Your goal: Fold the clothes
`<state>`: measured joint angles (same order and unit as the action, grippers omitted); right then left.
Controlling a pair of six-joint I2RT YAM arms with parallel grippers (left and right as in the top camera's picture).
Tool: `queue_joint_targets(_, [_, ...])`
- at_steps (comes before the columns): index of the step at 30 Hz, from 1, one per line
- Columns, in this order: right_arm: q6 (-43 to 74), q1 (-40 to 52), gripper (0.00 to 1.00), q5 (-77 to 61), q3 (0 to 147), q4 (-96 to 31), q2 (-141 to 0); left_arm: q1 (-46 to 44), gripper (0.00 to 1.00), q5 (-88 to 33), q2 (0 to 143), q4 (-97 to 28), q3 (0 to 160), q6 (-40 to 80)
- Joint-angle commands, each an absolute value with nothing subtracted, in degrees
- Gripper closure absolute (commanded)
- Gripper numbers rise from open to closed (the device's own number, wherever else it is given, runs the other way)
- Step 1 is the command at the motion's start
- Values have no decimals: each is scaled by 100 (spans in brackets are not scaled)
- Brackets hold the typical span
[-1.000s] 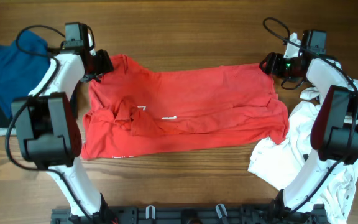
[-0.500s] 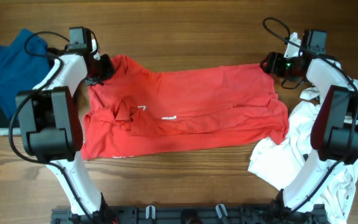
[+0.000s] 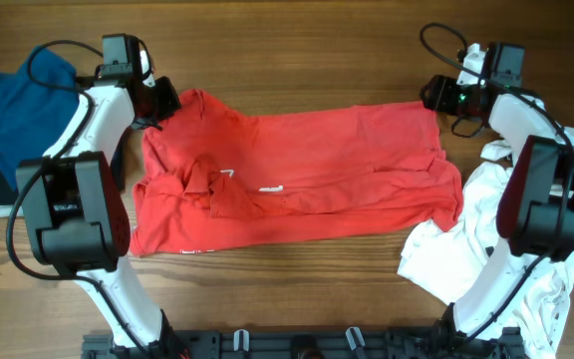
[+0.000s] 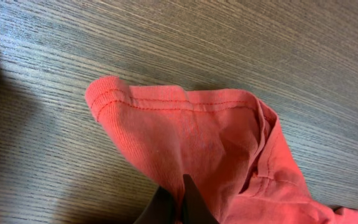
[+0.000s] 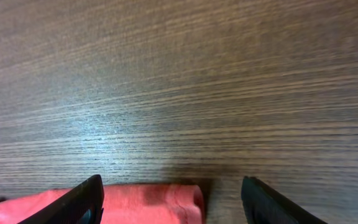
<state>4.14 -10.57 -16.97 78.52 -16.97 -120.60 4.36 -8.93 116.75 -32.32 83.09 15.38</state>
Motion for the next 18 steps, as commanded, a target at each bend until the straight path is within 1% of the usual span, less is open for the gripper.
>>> queue_joint_targets(1, [314,-882,28,-1577,7961,-1638,-12403,478,96,-980,11548,-3216,8274,1592])
queue_joint_targets(3, [322,-823,29,-1437,7961,-1586,-12466,478,96,-980,11548,-3223,8274,1592])
queue_joint_targets(5, [325,-814,37,-1431,7961,-1542,-12473,478,96,-982,11548,-3258,8274,1592])
queue_joint_targets(6, [368,-814,49,-1428,7961,-1535,-12473,478,96,-980,11548,-3286,8274,1590])
queue_joint_targets(7, [447,-814,70,-1428,7961,-1542,-12473,478,96,-980,11548,-3308,8274,1590])
queue_joint_targets(9, [464,-814,87,-1409,7961,-1562,-12473,478,96,-978,11548,-3323,8274,1590])
queue_joint_targets(10, [467,-814,91,-1409,7961,-1575,-12473,478,96,-978,11548,-3323,8274,1590])
queue_joint_targets(12, [469,-814,96,-1350,7961,-1640,-12473,478,96,-978,11548,-3326,8274,1590])
queue_joint_targets(18, [648,-823,96,-1194,7964,-1785,-12460,480,96,-910,11546,-3361,8274,1588])
